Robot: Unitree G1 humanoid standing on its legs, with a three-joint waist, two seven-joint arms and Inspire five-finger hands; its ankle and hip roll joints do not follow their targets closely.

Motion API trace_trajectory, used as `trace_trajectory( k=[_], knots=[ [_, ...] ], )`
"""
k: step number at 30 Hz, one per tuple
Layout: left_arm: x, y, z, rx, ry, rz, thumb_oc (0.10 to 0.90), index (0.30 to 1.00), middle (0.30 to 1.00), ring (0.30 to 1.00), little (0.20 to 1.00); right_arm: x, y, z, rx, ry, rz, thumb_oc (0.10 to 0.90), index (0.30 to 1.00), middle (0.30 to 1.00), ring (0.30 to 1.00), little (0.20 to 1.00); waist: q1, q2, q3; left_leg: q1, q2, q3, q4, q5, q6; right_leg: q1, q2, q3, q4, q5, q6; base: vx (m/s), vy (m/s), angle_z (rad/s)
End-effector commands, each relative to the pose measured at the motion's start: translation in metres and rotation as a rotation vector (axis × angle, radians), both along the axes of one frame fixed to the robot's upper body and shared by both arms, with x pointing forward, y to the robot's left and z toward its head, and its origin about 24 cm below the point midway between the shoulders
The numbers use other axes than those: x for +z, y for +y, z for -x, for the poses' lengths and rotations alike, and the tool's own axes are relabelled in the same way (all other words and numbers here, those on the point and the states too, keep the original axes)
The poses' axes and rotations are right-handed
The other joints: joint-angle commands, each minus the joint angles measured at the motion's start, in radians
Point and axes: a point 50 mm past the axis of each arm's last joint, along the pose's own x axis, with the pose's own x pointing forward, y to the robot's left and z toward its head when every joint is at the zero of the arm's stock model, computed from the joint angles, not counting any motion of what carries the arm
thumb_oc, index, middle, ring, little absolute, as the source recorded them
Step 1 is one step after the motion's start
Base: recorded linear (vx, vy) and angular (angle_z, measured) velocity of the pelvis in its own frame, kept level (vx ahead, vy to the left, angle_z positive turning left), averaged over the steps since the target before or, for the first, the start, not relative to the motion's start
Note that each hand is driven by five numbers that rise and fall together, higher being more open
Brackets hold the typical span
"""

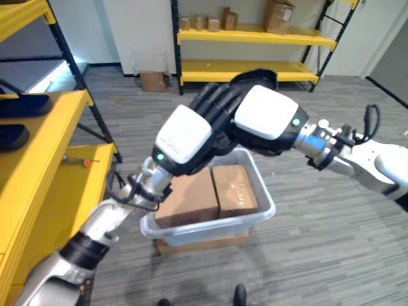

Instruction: Move parts from the plastic box to the shelf.

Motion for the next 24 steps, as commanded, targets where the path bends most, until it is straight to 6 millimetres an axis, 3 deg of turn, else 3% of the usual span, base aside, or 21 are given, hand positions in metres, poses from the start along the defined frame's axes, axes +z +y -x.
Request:
trace_trajectory(
  k=[1, 13, 24],
  knots=[
    [0.022, -0.026, -0.011, -0.068, -0.120, -0.015, 0.900, 1.000, 1.000, 1.000, 1.000, 0.064, 0.021, 0.008, 0.101, -0.244, -0.136, 0.400, 0.300, 0.300, 0.300, 0.300, -0.007, -0.018, -0.085, 0.001, 0.015, -0.048, -0.008, -0.034, -0.007, 0.060, -0.074, -0.031, 0.000, -0.061, 0.069, -0.01, 0.003, 0.05],
    [-0.008, 0.003, -0.033, 0.153, -0.005, 0.049, 0.900, 1.000, 1.000, 1.000, 1.000, 0.067, 0.019, 0.006, 0.092, -0.235, -0.198, 0.400, 0.300, 0.300, 0.300, 0.300, -0.009, -0.018, -0.093, -0.015, 0.012, -0.064, -0.008, -0.028, -0.010, 0.064, -0.072, -0.047, 0.001, -0.063, 0.056, 0.00, 0.000, 0.04],
    [-0.025, 0.019, -0.038, 0.249, 0.062, 0.101, 0.900, 1.000, 1.000, 1.000, 1.000, 0.068, 0.018, 0.005, 0.085, -0.232, -0.207, 0.400, 0.300, 0.300, 0.300, 0.300, -0.010, -0.019, -0.091, -0.007, 0.011, -0.057, -0.008, -0.031, -0.009, 0.064, -0.073, -0.040, 0.003, -0.064, 0.055, 0.00, 0.000, 0.00]
  ],
)
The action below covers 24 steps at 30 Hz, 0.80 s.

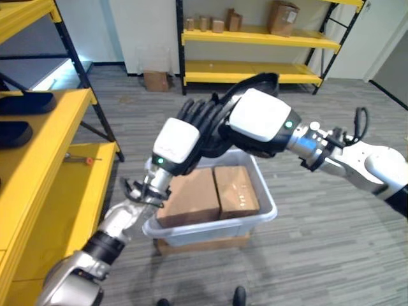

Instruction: Move parts from the plastic box to the shelf.

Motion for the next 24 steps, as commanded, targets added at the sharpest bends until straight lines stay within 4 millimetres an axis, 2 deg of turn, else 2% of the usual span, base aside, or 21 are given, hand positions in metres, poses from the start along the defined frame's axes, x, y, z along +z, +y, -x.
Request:
trace_trajectory(
  k=[1, 6, 12, 13, 14, 15, 24],
  knots=[
    [0.015, 0.003, -0.010, 0.029, -0.069, 0.055, 0.900, 1.000, 1.000, 1.000, 1.000, 0.074, 0.009, 0.008, 0.061, -0.243, -0.202, 0.400, 0.300, 0.300, 0.300, 0.300, -0.005, -0.017, -0.089, 0.000, 0.010, -0.036, -0.008, -0.031, -0.010, 0.057, -0.071, -0.020, 0.002, -0.057, 0.054, 0.00, 0.000, 0.00],
    [0.011, 0.005, -0.012, 0.053, -0.058, 0.070, 0.900, 1.000, 1.000, 1.000, 1.000, 0.075, 0.011, 0.007, 0.064, -0.238, -0.202, 0.400, 0.300, 0.300, 0.300, 0.300, -0.005, -0.019, -0.086, 0.010, 0.010, -0.027, -0.008, -0.035, -0.009, 0.059, -0.069, -0.015, 0.004, -0.060, 0.054, 0.00, 0.001, -0.01],
    [0.007, -0.001, -0.012, 0.029, -0.038, 0.061, 0.900, 1.000, 1.000, 1.000, 1.000, 0.076, 0.014, 0.008, 0.077, -0.235, -0.205, 0.400, 0.300, 0.300, 0.300, 0.300, -0.008, -0.020, -0.086, 0.019, 0.013, -0.020, -0.008, -0.038, -0.010, 0.064, -0.066, -0.013, 0.006, -0.065, 0.053, 0.00, 0.000, -0.01],
    [0.008, -0.002, -0.013, 0.026, -0.038, 0.057, 0.837, 0.912, 0.912, 0.912, 0.912, 0.076, 0.014, 0.008, 0.079, -0.236, -0.204, 0.400, 0.300, 0.300, 0.300, 0.300, -0.009, -0.020, -0.086, 0.019, 0.013, -0.019, -0.008, -0.039, -0.010, 0.064, -0.065, -0.013, 0.007, -0.065, 0.053, 0.00, 0.000, 0.00],
    [0.008, -0.003, -0.013, 0.020, -0.038, 0.060, 0.549, 0.509, 0.509, 0.509, 0.509, 0.076, 0.015, 0.008, 0.081, -0.237, -0.204, 0.400, 0.300, 0.300, 0.300, 0.300, -0.010, -0.020, -0.086, 0.020, 0.014, -0.018, -0.008, -0.038, -0.010, 0.064, -0.065, -0.012, 0.007, -0.066, 0.053, 0.00, 0.000, 0.00],
    [0.009, -0.005, -0.013, 0.013, -0.042, 0.064, 0.400, 0.300, 0.300, 0.300, 0.300, 0.076, 0.015, 0.008, 0.083, -0.235, -0.205, 0.400, 0.300, 0.300, 0.300, 0.300, -0.010, -0.021, -0.086, 0.021, 0.014, -0.018, -0.008, -0.038, -0.010, 0.064, -0.065, -0.010, 0.007, -0.066, 0.052, 0.00, 0.000, 0.00],
    [0.020, -0.020, -0.015, -0.042, -0.075, 0.070, 0.400, 0.300, 0.300, 0.300, 0.300, 0.074, 0.020, 0.008, 0.101, -0.231, -0.213, 0.400, 0.300, 0.300, 0.300, 0.300, -0.016, -0.020, -0.088, 0.024, 0.017, -0.016, -0.008, -0.040, -0.010, 0.064, -0.062, -0.006, 0.006, -0.067, 0.051, 0.00, 0.000, -0.02]
  ],
)
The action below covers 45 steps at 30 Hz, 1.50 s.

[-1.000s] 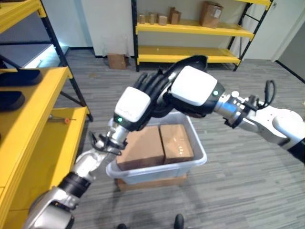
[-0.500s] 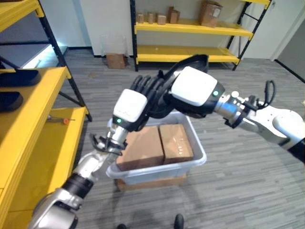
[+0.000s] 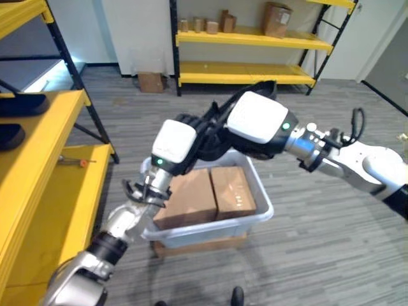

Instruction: Move parts from the plastic box to the shelf.

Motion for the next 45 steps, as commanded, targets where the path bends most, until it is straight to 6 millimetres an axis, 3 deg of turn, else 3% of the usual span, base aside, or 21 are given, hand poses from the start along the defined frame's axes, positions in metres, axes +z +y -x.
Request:
trace_trajectory(
  k=[1, 11, 23, 25, 33, 42, 45],
  knots=[
    [0.028, -0.024, -0.011, -0.092, -0.102, 0.048, 0.400, 0.300, 0.300, 0.300, 0.300, 0.078, 0.013, 0.008, 0.083, -0.255, -0.216, 0.400, 0.300, 0.300, 0.300, 0.300, 0.005, -0.001, -0.077, 0.017, 0.017, -0.033, -0.008, -0.039, -0.011, 0.068, -0.064, -0.019, 0.006, -0.067, 0.051, 0.00, -0.001, -0.15],
    [0.034, -0.037, -0.011, -0.130, -0.125, 0.077, 0.400, 0.300, 0.300, 0.300, 0.300, 0.077, 0.016, 0.010, 0.098, -0.258, -0.228, 0.400, 0.300, 0.300, 0.300, 0.300, 0.001, -0.001, -0.076, 0.019, 0.015, -0.033, -0.008, -0.041, -0.009, 0.069, -0.066, -0.018, 0.006, -0.066, 0.053, 0.00, 0.000, -0.02],
    [0.032, -0.037, -0.009, -0.137, -0.112, 0.096, 0.400, 0.300, 0.300, 0.300, 0.300, 0.077, 0.015, 0.009, 0.091, -0.251, -0.245, 0.400, 0.300, 0.300, 0.300, 0.300, 0.001, 0.001, -0.073, 0.020, 0.011, -0.032, -0.008, -0.044, -0.006, 0.068, -0.070, -0.016, 0.011, -0.068, 0.053, 0.00, 0.000, 0.00],
    [0.032, -0.035, -0.009, -0.131, -0.107, 0.109, 0.400, 0.300, 0.300, 0.300, 0.300, 0.076, 0.012, 0.008, 0.086, -0.243, -0.284, 0.900, 1.000, 1.000, 1.000, 1.000, 0.001, 0.004, -0.073, 0.020, 0.010, -0.034, -0.008, -0.045, -0.006, 0.068, -0.071, -0.015, 0.012, -0.069, 0.052, 0.00, 0.000, 0.00],
    [0.027, -0.027, -0.008, -0.110, -0.080, 0.111, 0.400, 0.300, 0.300, 0.300, 0.300, 0.067, 0.007, 0.011, 0.087, -0.201, -0.341, 0.900, 1.000, 1.000, 1.000, 1.000, -0.001, 0.014, -0.070, 0.020, 0.007, -0.036, -0.008, -0.045, -0.004, 0.066, -0.073, -0.013, 0.018, -0.071, 0.052, 0.00, 0.000, 0.00],
    [0.017, 0.010, -0.003, 0.005, -0.049, 0.115, 0.400, 0.300, 0.300, 0.300, 0.300, 0.046, -0.013, 0.022, 0.066, -0.117, -0.441, 0.900, 1.000, 1.000, 1.000, 1.000, -0.014, 0.045, -0.065, 0.022, -0.004, -0.021, -0.008, -0.045, -0.003, 0.050, -0.079, -0.001, 0.016, -0.069, 0.059, 0.00, -0.004, -0.05],
    [0.013, 0.031, 0.002, 0.075, -0.044, 0.125, 0.400, 0.300, 0.300, 0.300, 0.300, 0.035, -0.028, 0.027, 0.036, -0.082, -0.507, 0.900, 1.000, 1.000, 1.000, 1.000, -0.022, 0.062, -0.060, 0.021, -0.008, -0.016, -0.008, -0.044, -0.002, 0.044, -0.083, 0.007, 0.016, -0.068, 0.060, 0.01, -0.010, -0.07]
  ],
)
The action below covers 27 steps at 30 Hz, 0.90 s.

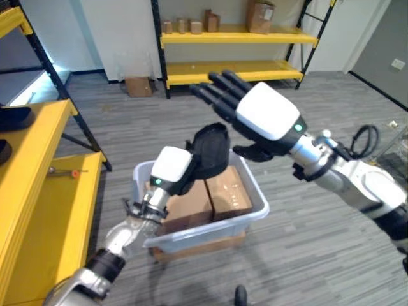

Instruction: Move parts from the plastic box to the shelf.

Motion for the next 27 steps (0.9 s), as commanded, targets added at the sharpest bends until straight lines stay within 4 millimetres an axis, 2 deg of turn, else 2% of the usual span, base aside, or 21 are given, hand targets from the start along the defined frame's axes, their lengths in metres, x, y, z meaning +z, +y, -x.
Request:
trace_trajectory(
  k=[1, 6, 8, 10, 15, 19, 26, 27],
  knots=[
    [0.066, 0.013, -0.018, 0.034, -0.282, 0.091, 0.400, 0.300, 0.300, 0.300, 0.300, 0.046, -0.012, 0.009, 0.012, -0.147, -0.167, 0.900, 1.000, 1.000, 1.000, 1.000, 0.011, 0.011, -0.057, 0.012, 0.002, -0.054, -0.007, -0.030, -0.010, 0.060, -0.077, -0.024, 0.018, -0.063, 0.061, 0.00, -0.014, -0.04],
    [0.056, 0.050, -0.004, 0.162, -0.271, 0.074, 0.400, 0.300, 0.300, 0.300, 0.300, 0.024, -0.039, 0.013, -0.088, -0.087, -0.234, 0.900, 1.000, 1.000, 1.000, 1.000, -0.001, 0.043, -0.048, 0.016, -0.007, -0.043, -0.007, -0.031, -0.008, 0.047, -0.084, -0.012, 0.030, -0.066, 0.064, 0.00, 0.002, -0.07],
    [0.059, 0.074, 0.008, 0.232, -0.297, 0.068, 0.400, 0.300, 0.300, 0.300, 0.300, 0.015, -0.053, 0.015, -0.148, -0.068, -0.237, 0.900, 1.000, 1.000, 1.000, 1.000, -0.004, 0.071, -0.031, 0.016, -0.008, -0.042, -0.007, -0.027, -0.006, 0.023, -0.084, -0.002, 0.068, -0.080, 0.059, -0.02, -0.008, -0.08],
    [0.065, 0.085, 0.016, 0.257, -0.320, 0.034, 0.400, 0.300, 0.300, 0.300, 0.300, 0.011, -0.057, 0.015, -0.173, -0.057, -0.248, 0.900, 1.000, 1.000, 1.000, 1.000, -0.004, 0.089, -0.017, 0.020, -0.004, -0.042, -0.007, -0.029, -0.004, 0.003, -0.079, 0.002, 0.118, -0.112, 0.053, -0.02, -0.035, -0.03],
    [0.071, 0.096, 0.027, 0.277, -0.349, -0.009, 0.400, 0.300, 0.300, 0.300, 0.300, 0.007, -0.058, 0.014, -0.180, -0.040, -0.245, 0.900, 1.000, 1.000, 1.000, 1.000, 0.004, 0.108, 0.006, 0.016, 0.010, -0.050, 0.001, -0.008, -0.005, -0.032, -0.061, 0.004, 0.192, -0.158, 0.034, -0.03, -0.073, 0.03],
    [0.080, 0.094, 0.035, 0.241, -0.370, -0.065, 0.400, 0.300, 0.300, 0.300, 0.300, 0.010, -0.055, 0.014, -0.160, -0.039, -0.233, 0.900, 1.000, 1.000, 1.000, 1.000, 0.017, 0.118, 0.019, 0.006, 0.031, -0.064, 0.007, 0.014, -0.007, -0.068, -0.041, -0.001, 0.260, -0.196, 0.016, -0.04, -0.128, -0.01],
    [0.098, 0.090, 0.047, 0.155, -0.398, -0.180, 0.400, 0.300, 0.300, 0.300, 0.300, 0.028, -0.036, 0.011, -0.070, -0.080, -0.191, 0.900, 1.000, 1.000, 1.000, 1.000, 0.062, 0.126, 0.049, -0.040, 0.075, -0.104, 0.030, 0.084, -0.016, -0.125, -0.009, -0.024, 0.357, -0.250, -0.014, -0.04, -0.163, -0.01],
    [0.098, 0.090, 0.048, 0.158, -0.398, -0.180, 0.400, 0.300, 0.300, 0.300, 0.300, 0.028, -0.035, 0.010, -0.067, -0.080, -0.191, 0.900, 1.000, 1.000, 1.000, 1.000, 0.058, 0.126, 0.049, -0.043, 0.076, -0.107, 0.030, 0.086, -0.017, -0.127, -0.009, -0.026, 0.360, -0.251, -0.015, -0.04, -0.132, 0.08]
  ],
)
